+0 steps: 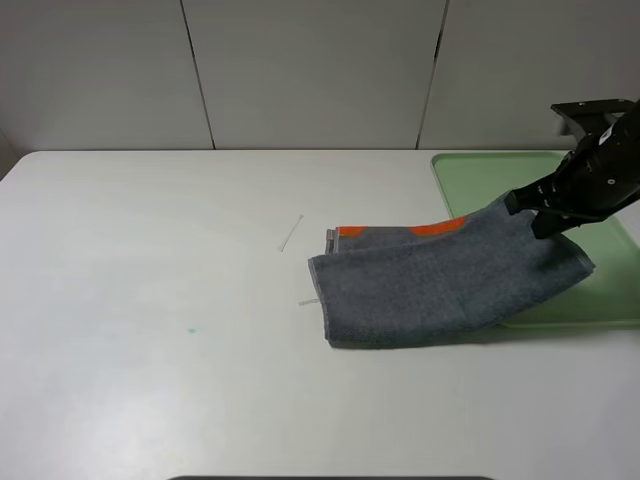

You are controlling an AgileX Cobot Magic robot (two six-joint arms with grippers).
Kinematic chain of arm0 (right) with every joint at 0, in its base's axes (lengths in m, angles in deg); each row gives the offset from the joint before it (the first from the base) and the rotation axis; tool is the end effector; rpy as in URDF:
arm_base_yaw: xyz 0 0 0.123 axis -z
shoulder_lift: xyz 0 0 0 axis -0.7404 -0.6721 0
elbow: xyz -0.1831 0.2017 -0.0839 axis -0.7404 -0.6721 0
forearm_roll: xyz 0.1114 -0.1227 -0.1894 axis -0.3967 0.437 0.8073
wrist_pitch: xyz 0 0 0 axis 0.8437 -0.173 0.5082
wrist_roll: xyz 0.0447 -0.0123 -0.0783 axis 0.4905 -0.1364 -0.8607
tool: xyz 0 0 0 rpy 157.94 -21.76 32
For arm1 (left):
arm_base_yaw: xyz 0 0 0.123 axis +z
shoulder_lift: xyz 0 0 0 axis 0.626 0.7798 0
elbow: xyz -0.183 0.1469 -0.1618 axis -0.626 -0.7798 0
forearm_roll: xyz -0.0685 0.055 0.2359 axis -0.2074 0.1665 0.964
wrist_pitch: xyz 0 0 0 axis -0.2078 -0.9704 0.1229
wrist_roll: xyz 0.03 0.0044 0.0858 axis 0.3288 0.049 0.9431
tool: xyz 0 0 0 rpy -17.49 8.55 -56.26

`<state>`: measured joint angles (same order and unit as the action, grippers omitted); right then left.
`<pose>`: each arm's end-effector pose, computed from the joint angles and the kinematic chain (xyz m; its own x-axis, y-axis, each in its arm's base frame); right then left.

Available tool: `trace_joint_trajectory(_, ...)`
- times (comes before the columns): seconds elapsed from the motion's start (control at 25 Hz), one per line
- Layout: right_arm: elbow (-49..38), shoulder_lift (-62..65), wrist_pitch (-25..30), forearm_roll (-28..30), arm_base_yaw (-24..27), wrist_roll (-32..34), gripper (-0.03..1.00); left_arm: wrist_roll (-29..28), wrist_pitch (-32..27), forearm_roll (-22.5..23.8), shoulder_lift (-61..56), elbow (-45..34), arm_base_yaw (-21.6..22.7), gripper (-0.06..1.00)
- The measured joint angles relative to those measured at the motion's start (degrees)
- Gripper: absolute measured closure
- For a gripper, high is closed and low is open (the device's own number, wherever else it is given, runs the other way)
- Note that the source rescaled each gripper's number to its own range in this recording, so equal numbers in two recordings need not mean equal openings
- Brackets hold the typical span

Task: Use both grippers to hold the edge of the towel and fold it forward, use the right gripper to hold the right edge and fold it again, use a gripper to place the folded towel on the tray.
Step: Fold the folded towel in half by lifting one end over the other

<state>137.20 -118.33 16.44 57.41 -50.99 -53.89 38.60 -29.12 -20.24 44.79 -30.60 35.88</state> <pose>0.3043 0.0190 0.1916 -0.9338 -0.0887 -0.3465 -0.0969 0.9953 0.0065 0.0037 0.0099 0.2717 -0.5112 0.0329 -0.8588 -0.0414 0.9972 0.0629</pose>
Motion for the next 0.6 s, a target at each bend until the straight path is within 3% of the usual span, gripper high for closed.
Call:
trace_joint_trajectory(0.28,0.7,0.9,2.0,0.5,-2.5,2.7,0.95,0.0,0.0,0.0,0.0,0.0,0.0,0.03)
trace_joint_trajectory(0.6,0.9,3.2,3.4,0.6,-10.5,8.4,0.95,0.0,0.0,0.0,0.0,0.0,0.0,0.03)
